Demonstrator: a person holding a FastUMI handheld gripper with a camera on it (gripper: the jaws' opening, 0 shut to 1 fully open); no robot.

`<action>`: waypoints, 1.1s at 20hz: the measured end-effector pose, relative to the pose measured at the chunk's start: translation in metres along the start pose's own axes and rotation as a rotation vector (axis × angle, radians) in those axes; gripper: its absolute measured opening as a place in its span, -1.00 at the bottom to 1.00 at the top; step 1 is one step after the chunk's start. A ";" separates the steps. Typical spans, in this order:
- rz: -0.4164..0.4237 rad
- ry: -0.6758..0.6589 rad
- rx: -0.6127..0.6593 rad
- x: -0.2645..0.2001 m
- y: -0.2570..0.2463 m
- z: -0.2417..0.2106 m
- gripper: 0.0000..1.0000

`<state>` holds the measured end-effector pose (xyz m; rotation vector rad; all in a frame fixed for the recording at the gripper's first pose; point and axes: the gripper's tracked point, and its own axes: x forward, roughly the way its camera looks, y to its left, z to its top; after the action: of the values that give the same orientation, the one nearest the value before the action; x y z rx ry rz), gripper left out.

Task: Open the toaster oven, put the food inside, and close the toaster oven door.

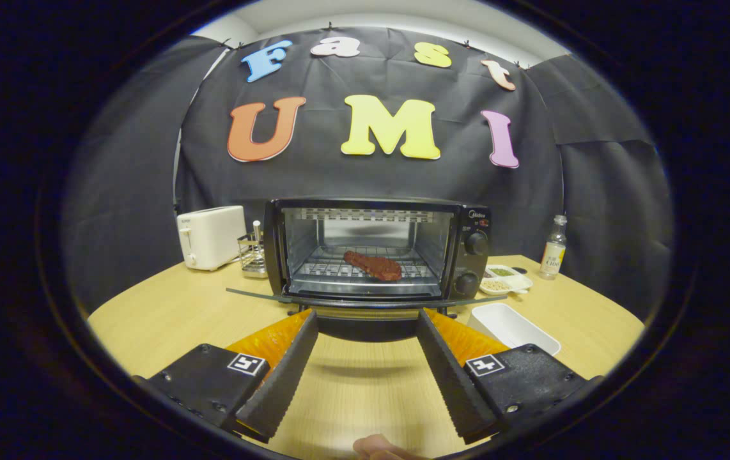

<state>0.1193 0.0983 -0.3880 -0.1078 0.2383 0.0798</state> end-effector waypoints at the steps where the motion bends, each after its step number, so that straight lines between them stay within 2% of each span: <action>1: 0.000 -0.004 0.000 0.000 0.000 0.005 0.98; 9: -0.010 -0.028 0.021 0.018 -0.003 0.051 0.98; 16: -0.044 -0.009 0.007 0.055 0.001 0.090 0.98; 18: -0.003 -0.002 0.033 0.050 0.009 0.102 0.99; 22: -0.010 -0.115 0.028 0.004 -0.003 0.154 0.99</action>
<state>0.1590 0.1131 -0.2399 -0.0760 0.1244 0.0726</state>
